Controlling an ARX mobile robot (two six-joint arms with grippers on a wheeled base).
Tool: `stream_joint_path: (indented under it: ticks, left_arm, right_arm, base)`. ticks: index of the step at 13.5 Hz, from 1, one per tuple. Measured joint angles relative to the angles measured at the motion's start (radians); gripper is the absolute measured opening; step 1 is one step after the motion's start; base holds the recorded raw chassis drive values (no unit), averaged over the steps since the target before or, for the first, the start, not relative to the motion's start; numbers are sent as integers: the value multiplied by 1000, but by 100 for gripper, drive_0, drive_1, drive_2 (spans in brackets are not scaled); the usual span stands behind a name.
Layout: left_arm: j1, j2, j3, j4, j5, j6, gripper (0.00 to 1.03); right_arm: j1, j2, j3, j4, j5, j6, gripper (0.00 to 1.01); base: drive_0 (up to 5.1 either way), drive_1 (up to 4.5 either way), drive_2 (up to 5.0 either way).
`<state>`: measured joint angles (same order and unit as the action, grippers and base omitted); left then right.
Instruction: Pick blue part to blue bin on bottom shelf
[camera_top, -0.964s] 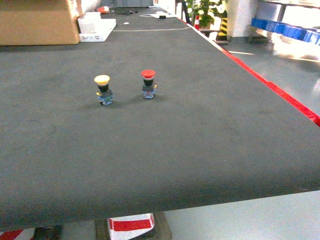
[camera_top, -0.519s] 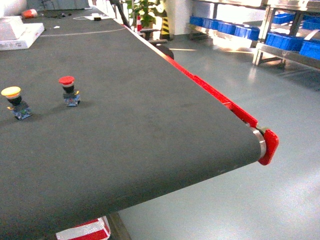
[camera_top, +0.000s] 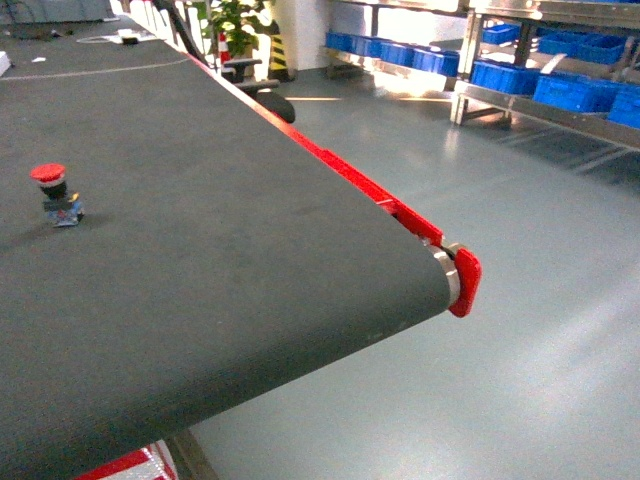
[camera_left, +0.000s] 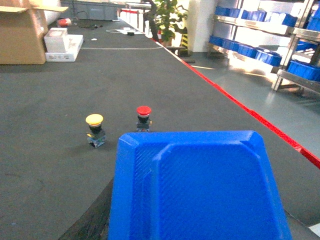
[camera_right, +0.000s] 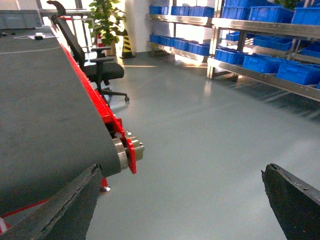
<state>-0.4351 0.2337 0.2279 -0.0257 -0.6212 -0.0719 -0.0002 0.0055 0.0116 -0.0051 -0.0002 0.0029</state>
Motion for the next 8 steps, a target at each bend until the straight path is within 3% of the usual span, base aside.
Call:
stream_joint_path:
  ticks: [8]
  left_arm:
    - [0,0,0,1,0,0,43]
  right_arm:
    - [0,0,0,0,0,0,98]
  base:
    - [-155,-155,-155]
